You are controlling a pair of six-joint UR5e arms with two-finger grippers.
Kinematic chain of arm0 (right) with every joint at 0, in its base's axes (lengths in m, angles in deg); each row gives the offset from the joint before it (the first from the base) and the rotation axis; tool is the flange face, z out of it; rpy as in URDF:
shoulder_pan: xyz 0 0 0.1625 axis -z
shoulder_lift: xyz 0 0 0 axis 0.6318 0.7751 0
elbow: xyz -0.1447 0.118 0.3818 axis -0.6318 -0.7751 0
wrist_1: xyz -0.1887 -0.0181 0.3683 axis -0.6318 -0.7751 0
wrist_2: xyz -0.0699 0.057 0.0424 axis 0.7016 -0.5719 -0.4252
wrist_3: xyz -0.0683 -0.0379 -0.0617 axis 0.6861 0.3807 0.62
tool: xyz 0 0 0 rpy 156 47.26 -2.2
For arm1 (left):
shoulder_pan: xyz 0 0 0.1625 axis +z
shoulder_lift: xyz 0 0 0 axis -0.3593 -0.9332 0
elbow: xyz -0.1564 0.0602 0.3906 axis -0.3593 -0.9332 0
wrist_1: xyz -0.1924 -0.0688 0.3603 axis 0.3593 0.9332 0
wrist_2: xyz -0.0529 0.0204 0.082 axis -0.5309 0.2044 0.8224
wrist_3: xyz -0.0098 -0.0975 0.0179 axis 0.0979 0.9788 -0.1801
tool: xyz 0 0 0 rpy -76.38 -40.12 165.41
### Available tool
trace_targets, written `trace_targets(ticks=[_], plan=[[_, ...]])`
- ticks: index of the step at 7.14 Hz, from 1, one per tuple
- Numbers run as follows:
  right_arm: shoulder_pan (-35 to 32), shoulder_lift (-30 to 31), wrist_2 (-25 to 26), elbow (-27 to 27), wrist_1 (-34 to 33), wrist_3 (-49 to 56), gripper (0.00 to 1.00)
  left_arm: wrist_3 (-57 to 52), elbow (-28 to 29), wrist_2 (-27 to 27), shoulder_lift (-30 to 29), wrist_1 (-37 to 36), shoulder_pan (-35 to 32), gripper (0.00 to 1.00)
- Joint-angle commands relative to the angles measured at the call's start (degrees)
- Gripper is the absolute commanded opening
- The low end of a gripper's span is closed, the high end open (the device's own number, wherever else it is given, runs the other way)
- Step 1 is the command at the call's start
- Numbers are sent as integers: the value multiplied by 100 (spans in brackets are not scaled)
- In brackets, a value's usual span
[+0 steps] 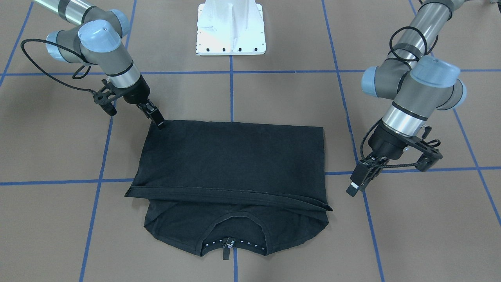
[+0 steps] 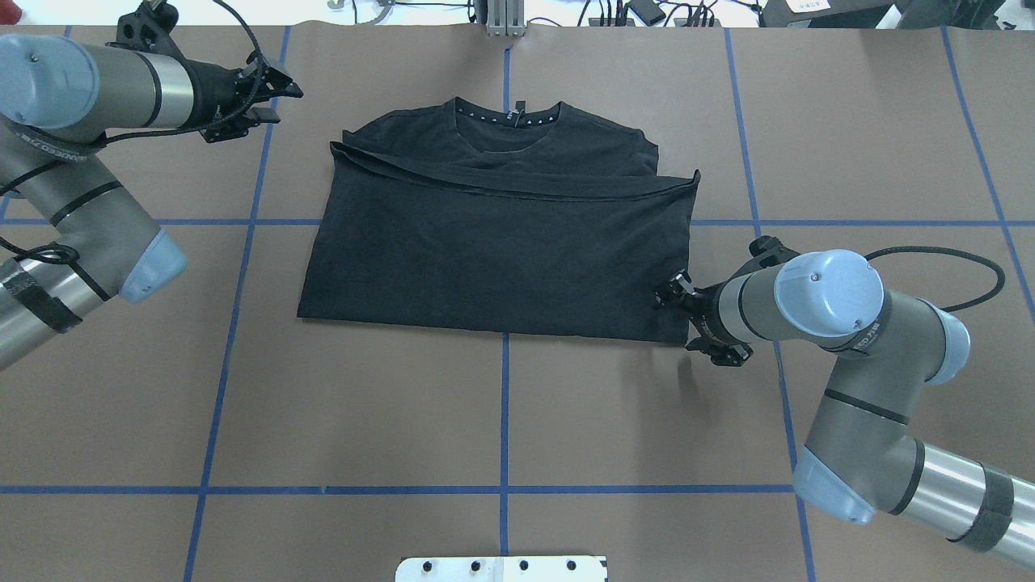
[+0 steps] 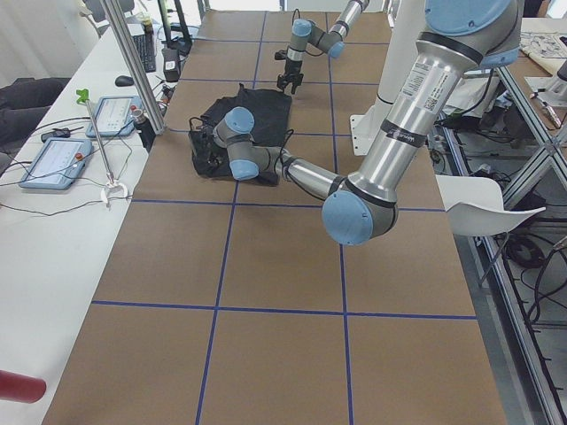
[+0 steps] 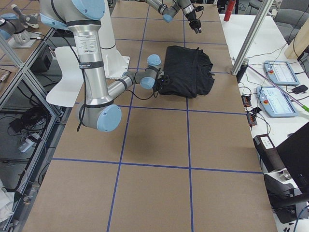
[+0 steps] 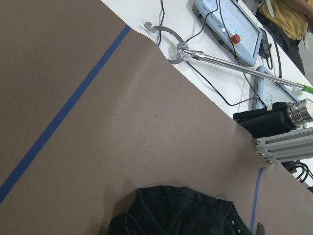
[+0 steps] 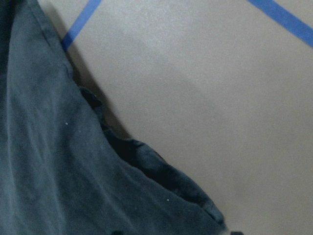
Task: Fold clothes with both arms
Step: 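Lower the right gripper and grasp the folded shirt's side edge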
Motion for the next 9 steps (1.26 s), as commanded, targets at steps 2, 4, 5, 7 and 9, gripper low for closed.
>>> trace_targets(ticks=[2,4,5,7,9], plan=[[62,-20,-4,-126,-11,0,70,0,-3,3,0,4,1,58],[62,-28,-4,-135,-19,0,41,0,-3,3,9,4,1,58],[45,-29,-12,-109,-11,0,0,0,-3,3,18,4,1,58],[19,-29,-47,-100,-11,17,0,0,6,12,18,4,1,58],[-130,-55,-152,-65,-11,35,0,0,-3,12,18,4,1,58]])
